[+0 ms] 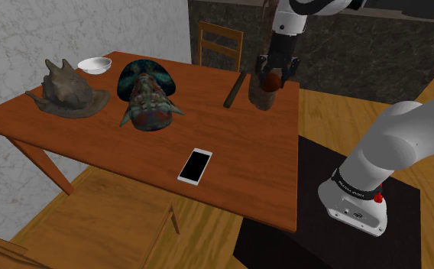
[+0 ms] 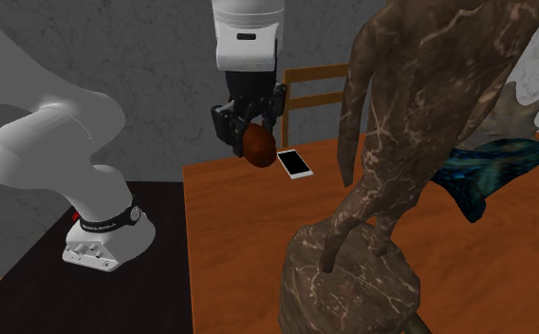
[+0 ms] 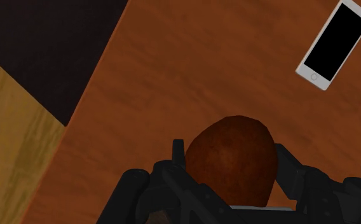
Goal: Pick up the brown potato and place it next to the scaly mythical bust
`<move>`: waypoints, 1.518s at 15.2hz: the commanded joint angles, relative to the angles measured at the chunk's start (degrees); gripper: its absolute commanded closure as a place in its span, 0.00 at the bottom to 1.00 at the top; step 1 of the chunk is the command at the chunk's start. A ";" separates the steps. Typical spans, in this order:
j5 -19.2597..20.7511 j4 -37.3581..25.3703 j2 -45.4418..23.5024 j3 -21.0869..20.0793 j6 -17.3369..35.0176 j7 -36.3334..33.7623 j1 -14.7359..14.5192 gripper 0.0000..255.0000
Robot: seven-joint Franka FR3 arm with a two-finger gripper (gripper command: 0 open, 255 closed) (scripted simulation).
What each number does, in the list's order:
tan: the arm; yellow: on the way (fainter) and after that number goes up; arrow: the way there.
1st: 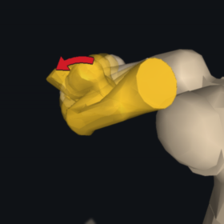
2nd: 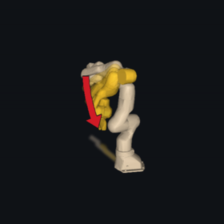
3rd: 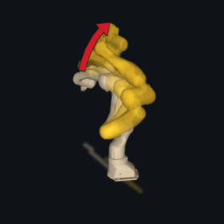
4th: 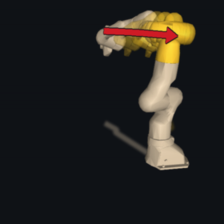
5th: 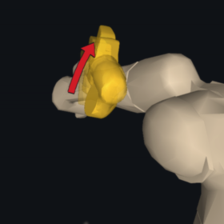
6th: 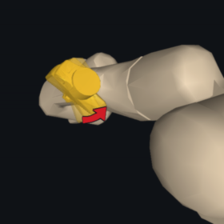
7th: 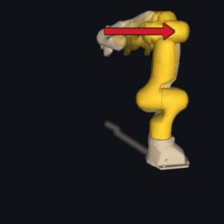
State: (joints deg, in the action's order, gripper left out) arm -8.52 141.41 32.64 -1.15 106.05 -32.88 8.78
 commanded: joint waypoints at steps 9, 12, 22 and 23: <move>0.07 -8.17 -1.74 -0.29 -6.34 -1.39 -0.19 1.00; -0.56 -13.38 -8.17 -1.82 -4.84 -3.21 -0.89 1.00; 0.12 -35.20 -29.85 -5.88 -4.10 -9.67 -2.91 1.00; 0.40 -37.84 -32.11 -6.20 -4.41 -10.35 -3.15 1.00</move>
State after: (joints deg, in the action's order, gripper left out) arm -8.39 106.22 2.97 -6.98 101.77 -42.47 5.88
